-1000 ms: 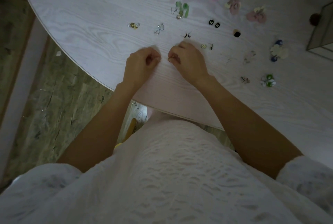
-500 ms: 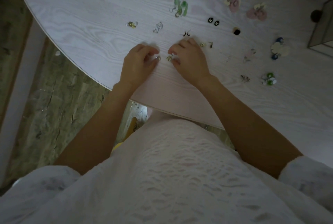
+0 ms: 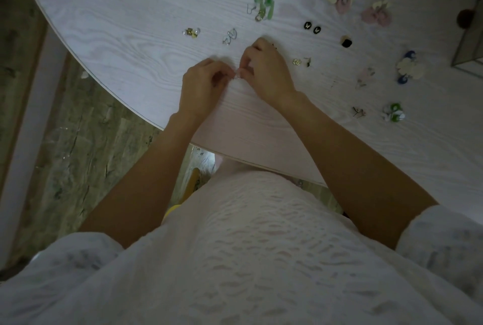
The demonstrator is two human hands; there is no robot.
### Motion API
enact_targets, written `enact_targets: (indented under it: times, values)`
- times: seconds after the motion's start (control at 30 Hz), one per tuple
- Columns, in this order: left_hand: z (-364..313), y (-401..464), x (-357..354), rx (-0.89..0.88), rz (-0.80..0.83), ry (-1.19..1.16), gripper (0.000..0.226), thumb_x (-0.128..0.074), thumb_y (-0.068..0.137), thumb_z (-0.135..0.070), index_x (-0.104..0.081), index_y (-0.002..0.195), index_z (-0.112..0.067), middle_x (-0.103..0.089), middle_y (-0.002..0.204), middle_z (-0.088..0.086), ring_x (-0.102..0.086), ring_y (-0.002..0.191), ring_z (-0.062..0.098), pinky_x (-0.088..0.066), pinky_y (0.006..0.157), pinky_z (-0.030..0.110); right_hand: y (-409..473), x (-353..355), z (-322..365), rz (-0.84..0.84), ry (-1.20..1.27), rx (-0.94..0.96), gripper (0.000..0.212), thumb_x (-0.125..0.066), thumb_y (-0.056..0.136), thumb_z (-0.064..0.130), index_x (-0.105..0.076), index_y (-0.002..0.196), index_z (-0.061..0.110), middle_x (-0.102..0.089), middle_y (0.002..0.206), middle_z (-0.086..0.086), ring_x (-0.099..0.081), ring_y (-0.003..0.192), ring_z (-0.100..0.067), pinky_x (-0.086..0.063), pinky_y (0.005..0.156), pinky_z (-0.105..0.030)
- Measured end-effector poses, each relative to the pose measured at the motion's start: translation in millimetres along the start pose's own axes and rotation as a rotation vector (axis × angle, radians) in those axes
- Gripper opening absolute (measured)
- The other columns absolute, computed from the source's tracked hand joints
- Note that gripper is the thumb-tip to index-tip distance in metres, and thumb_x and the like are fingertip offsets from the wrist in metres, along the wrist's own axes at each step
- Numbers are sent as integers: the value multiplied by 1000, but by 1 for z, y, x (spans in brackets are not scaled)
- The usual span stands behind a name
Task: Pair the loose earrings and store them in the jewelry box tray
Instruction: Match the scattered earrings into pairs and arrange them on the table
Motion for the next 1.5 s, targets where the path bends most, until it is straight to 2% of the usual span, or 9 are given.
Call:
enact_targets:
  times: [0.17, 0.33, 0.5, 0.7, 0.93, 1.1, 1.2, 1.37, 1.5]
  values:
    - [8, -14, 8, 75, -41, -17, 16, -59, 83, -10, -70, 92, -17, -73, 93, 0, -68, 80, 15, -53, 79, 30, 0, 0, -4, -6, 119, -86, 16, -52, 91, 12, -66, 96, 6, -60, 102, -10, -56, 92, -19, -39, 77, -20]
    - [8, -15, 6, 140, -24, -43, 29, -63, 79, -19, -62, 108, -17, -64, 100, -5, -58, 86, 9, -47, 82, 25, -15, -1, -6, -3, 94, -6, 29, -46, 87, 0, -61, 112, 3, -57, 111, -13, -56, 101, -21, -40, 84, -19]
    - [4, -5, 2, 109, 3, 48, 29, -65, 80, -23, -64, 108, -15, -63, 102, 6, -58, 87, 14, -36, 76, 13, -17, -13, 5, 17, 158, -67, 28, -52, 84, -1, -61, 110, 4, -61, 106, -13, -59, 96, -22, -49, 89, -35]
    - [15, -10, 13, 141, 5, 44, 30, -61, 79, -15, -66, 109, -17, -63, 103, 7, -60, 89, 18, -44, 79, 22, -20, -29, 12, -41, 343, -247, 33, -55, 78, -5, -63, 110, 3, -66, 100, -13, -62, 91, -21, -51, 87, -37]
    - [14, -21, 18, 151, -15, 41, 34, -54, 80, -11, -63, 113, -15, -63, 106, 5, -59, 91, 17, -45, 83, 26, -39, -23, 18, -22, 460, -177, 32, -53, 83, -4, -61, 113, 4, -67, 101, -11, -62, 88, -14, -52, 86, -30]
    - [-6, -32, 9, 11, -63, 32, 27, -57, 81, -15, -64, 107, -15, -63, 100, 4, -58, 85, 16, -48, 74, 28, -86, 7, -10, -132, 299, -127, 31, -54, 82, -2, -62, 110, 8, -62, 104, -8, -54, 87, -8, -43, 75, -12]
    - [-31, -32, -16, -108, 24, 34, 28, -62, 82, -17, -63, 109, -12, -62, 100, 6, -57, 85, 17, -46, 73, 24, -116, 21, -39, -224, 46, -174, 31, -53, 81, -1, -62, 109, 7, -61, 106, -11, -53, 97, -23, -39, 84, -22]
    - [-53, -12, -49, -77, 141, 30, 44, -66, 82, -24, -54, 123, -11, -55, 113, 11, -54, 92, 15, -40, 83, 21, -135, 15, -55, -120, -144, -173, 39, -55, 76, 2, -57, 115, 4, -54, 125, -17, -48, 114, -37, -42, 98, -42]
    - [-61, -5, -58, -112, 134, 52, 24, -66, 80, -18, -64, 102, -9, -59, 102, 11, -60, 83, 20, -46, 78, 27, -138, 13, -55, -90, -157, -162, 43, -57, 76, 1, -55, 119, 5, -51, 130, -17, -46, 117, -38, -41, 99, -43]
Point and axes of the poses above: each hand's wrist, its own y-axis towards the middle knuckle, its own x-axis out of the back of the hand, z = x × y, the point moved 6 cm from there along y, towards the middle knuckle
